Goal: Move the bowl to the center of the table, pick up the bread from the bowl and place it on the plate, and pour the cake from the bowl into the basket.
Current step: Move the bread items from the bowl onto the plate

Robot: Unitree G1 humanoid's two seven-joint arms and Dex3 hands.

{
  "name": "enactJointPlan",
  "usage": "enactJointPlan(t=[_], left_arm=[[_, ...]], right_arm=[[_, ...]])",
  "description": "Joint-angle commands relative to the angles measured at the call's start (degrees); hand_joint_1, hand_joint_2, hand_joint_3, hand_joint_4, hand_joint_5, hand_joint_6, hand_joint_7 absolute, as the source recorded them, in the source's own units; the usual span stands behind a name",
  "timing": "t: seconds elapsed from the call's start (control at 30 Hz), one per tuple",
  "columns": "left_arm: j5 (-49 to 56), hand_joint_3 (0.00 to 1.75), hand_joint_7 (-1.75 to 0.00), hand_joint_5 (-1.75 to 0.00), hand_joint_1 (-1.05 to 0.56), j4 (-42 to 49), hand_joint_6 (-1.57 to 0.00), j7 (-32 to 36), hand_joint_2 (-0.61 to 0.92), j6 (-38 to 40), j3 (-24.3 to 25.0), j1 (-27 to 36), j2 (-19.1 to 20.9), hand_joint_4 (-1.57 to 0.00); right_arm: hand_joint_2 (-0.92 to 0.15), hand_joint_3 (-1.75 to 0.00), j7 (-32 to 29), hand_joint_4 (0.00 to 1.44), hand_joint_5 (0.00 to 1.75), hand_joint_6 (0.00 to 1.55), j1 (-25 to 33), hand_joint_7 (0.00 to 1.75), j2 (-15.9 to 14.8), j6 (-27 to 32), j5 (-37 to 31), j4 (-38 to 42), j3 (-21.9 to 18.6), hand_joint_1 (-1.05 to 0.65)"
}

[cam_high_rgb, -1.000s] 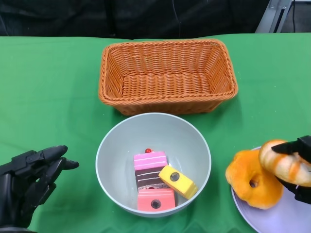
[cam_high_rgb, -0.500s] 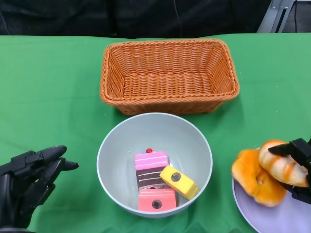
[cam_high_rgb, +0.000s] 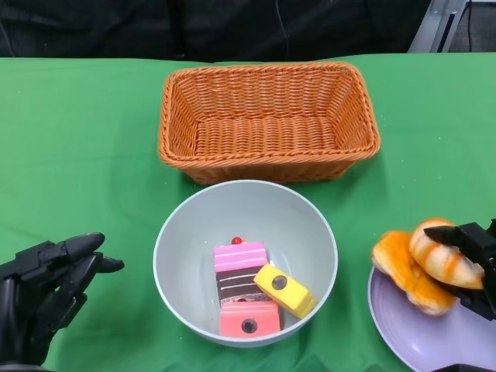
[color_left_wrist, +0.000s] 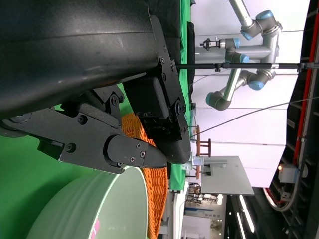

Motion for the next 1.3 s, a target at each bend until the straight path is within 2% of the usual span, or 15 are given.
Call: enactJointPlan(t=[0.03,0.1,0.13,0.23,0.43,0.7,0.87,1.1,1.2,1.3], left_arm=[[-0.2,0.14,-0.01,-0.87,-0.28,0.5,-1.3,0.3,0.92,0.1,0.5,0.3,0.9,-0.92],[-0.3,0.15,-0.01,-0.86,-0.27,0.6,-1.3,0.1,0.92,0.0,0.5,0.2,0.9,-0.92],[-0.3,0.15,-0.01,-0.86,-0.27,0.7,-1.3,0.0,0.92,0.0,0.5,0.1,1.0,-0.92],[0.0,0.15,-0.01,-0.87,-0.28,0.7,-1.3,0.4,0.92,-0.1,0.5,0.1,1.0,-0.92],[0.3,0.15,-0.01,-0.86,-0.28,0.8,-1.3,0.5,0.92,0.0,0.5,0.1,1.1,-0.92],[0.0,0.15,0.0,-0.86,-0.28,1.4,-1.29,-0.1,0.92,-0.3,0.7,-0.1,1.2,-0.92],[-0.3,0.15,0.0,-0.86,-0.29,2.0,-1.29,-0.7,0.92,-0.4,0.8,-0.3,1.4,-0.91],[-0.2,0.16,0.0,-0.86,-0.29,2.6,-1.29,-0.7,0.92,-0.6,1.0,-0.6,1.5,-0.91],[-0.4,0.15,0.0,-0.86,-0.3,3.2,-1.29,-1.3,0.92,-0.9,1.2,-0.9,1.6,-0.91],[-0.4,0.15,0.0,-0.86,-0.31,3.6,-1.28,-1.5,0.92,-0.9,1.4,-1.2,1.7,-0.91]], right_arm=[[-0.92,-0.06,-0.2,0.8,1.22,0.99,0.4,0.52,0.0,0.8,-0.1,1.1,1.7,-0.19],[-0.92,-0.05,-0.1,0.86,1.05,1.02,0.4,0.45,-0.2,0.5,0.0,0.8,2.5,-0.21],[-0.91,-0.04,0.0,0.9,0.9,1.04,0.4,0.38,-0.3,0.3,0.1,0.6,2.7,-0.23],[-0.88,-0.01,0.3,0.89,0.77,1.05,0.7,0.28,-0.5,-0.6,0.3,-0.3,3.4,-0.27],[-0.88,-0.01,1.7,0.82,0.65,1.05,1.3,0.17,-0.9,-1.6,1.5,-2.3,3.9,-0.33],[-0.92,-0.03,2.8,0.8,0.52,1.05,1.9,0.1,-1.5,-0.9,1.4,-3.9,4.1,-0.41],[-0.92,-0.06,4.0,0.81,0.48,1.05,2.3,0.09,-1.7,-0.6,1.6,-4.6,3.9,-0.44],[-0.91,-0.02,4.3,0.86,0.37,1.06,2.4,0.05,-1.4,0.5,1.3,-5.2,4.1,-0.44],[-0.92,-0.02,5.4,0.85,0.32,1.03,2.5,0.02,-1.0,0.9,2.2,-5.2,3.6,-0.48],[-0.92,-0.03,6.8,0.78,0.26,0.92,2.7,0.0,-0.6,1.3,3.1,-5.3,3.3,-0.52]])
